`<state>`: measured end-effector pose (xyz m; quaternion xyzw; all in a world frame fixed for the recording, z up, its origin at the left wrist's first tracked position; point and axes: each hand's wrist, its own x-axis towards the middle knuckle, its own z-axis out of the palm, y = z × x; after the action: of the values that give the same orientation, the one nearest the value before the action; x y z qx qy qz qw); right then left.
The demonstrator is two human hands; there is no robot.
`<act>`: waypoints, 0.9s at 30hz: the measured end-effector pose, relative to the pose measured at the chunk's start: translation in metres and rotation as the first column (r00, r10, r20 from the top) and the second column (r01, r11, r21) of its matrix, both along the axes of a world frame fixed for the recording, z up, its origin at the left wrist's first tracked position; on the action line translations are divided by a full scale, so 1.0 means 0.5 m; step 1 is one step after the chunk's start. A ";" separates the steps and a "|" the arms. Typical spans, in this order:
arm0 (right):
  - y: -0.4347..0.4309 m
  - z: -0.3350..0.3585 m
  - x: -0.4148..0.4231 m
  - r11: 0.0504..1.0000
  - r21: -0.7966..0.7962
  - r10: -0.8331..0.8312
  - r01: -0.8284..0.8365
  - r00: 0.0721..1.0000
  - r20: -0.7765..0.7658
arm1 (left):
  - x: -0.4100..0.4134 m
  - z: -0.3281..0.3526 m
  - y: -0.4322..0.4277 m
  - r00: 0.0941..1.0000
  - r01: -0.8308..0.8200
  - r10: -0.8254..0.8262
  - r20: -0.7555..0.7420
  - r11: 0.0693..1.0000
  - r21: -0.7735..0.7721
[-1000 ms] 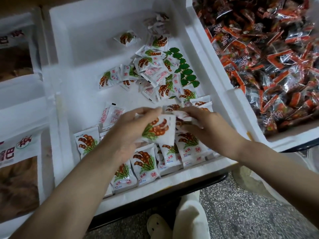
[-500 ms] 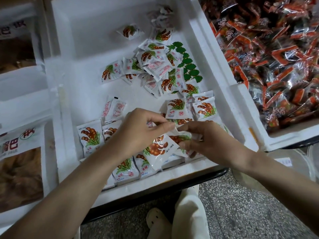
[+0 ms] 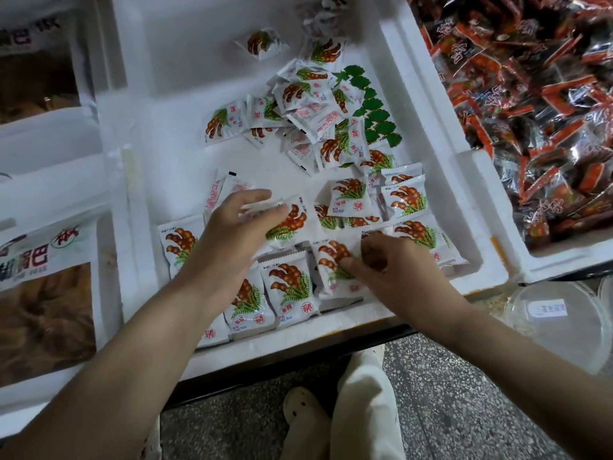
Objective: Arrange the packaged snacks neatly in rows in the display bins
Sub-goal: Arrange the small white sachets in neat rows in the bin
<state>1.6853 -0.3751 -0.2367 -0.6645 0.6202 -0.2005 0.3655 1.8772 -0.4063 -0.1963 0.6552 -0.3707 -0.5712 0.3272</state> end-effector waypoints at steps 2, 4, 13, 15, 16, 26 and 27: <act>0.006 -0.005 0.014 0.999 0.005 0.043 -0.043 0.996 -0.075 | -0.002 -0.001 0.008 0.997 -0.047 0.050 -0.056 0.998 0.046; 0.007 -0.007 0.017 0.996 0.016 0.087 -0.086 0.982 -0.166 | -0.005 -0.006 0.015 0.992 -0.096 0.099 -0.072 0.994 0.048; 0.013 0.004 0.013 0.986 -0.075 0.132 -0.150 0.970 -0.203 | -0.016 -0.014 0.043 0.986 -0.149 0.149 -0.079 0.989 -0.004; 0.012 0.004 0.009 0.989 -0.084 0.112 -0.120 0.989 -0.101 | -0.023 -0.011 0.048 0.986 -0.128 0.126 -0.110 0.992 -0.008; 0.010 0.006 0.006 0.992 -0.078 0.092 -0.096 0.994 -0.055 | -0.027 -0.010 0.050 0.989 -0.105 0.102 -0.111 0.994 -0.018; -0.036 0.063 -0.034 0.987 0.162 -0.102 0.022 0.857 0.505 | -0.092 -0.017 0.069 0.974 0.224 -0.224 0.029 0.947 -0.229; -0.049 0.059 -0.047 0.986 0.159 -0.129 0.057 0.860 0.494 | -0.097 -0.022 0.069 0.952 0.302 -0.273 0.138 0.912 -0.279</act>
<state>1.6616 -0.3994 -0.2072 -0.5317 0.5474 -0.3403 0.5494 1.8287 -0.3718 -0.2072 0.5636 -0.5599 -0.5188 0.3159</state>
